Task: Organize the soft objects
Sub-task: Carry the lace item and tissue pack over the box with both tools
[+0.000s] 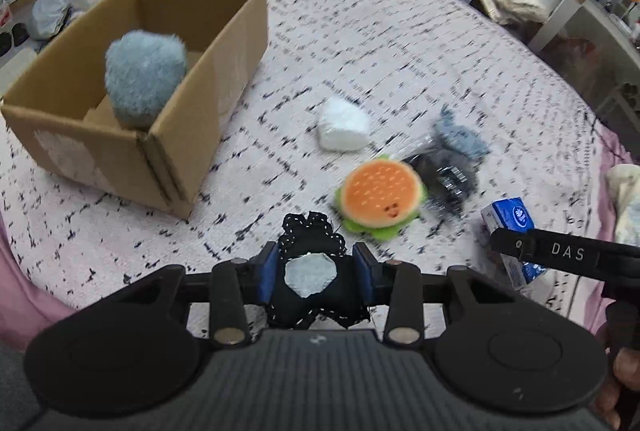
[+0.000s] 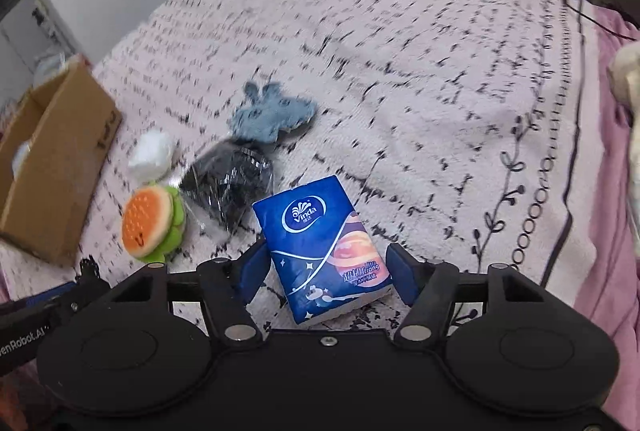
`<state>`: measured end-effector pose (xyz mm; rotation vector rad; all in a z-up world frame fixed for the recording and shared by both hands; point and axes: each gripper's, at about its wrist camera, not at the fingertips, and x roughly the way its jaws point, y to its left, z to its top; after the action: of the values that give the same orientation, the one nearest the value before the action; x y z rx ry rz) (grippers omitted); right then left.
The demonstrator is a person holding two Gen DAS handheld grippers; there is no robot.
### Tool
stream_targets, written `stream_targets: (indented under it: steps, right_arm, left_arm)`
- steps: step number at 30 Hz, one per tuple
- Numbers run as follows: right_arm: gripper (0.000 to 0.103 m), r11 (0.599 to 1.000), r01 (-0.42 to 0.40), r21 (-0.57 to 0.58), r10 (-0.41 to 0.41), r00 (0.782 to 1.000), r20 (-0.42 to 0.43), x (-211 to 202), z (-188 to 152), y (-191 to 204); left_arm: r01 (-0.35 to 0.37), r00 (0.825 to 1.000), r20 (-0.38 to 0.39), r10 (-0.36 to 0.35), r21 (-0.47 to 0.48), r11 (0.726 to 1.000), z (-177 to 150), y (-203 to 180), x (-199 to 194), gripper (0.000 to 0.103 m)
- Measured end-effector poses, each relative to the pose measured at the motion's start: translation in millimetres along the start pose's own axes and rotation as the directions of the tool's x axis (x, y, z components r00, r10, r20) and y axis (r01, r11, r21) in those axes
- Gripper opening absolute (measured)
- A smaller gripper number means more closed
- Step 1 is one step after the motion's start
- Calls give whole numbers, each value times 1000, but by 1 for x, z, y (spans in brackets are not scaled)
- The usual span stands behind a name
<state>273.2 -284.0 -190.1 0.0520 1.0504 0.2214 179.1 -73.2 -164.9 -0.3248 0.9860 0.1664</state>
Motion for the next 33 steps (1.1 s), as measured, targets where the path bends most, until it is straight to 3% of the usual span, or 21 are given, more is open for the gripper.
stream_targets:
  steps: [18,33]
  right_arm:
    - [61,993,-91,68,78,980,183,-52,11,10]
    - [61,979,-192,75,164,947,276,-68,21,37]
  left_arm:
    - [79,987,137,-89,79,994,48,1,-57,39]
    - [50,980,189,-60,58,997,88,40,-68,39]
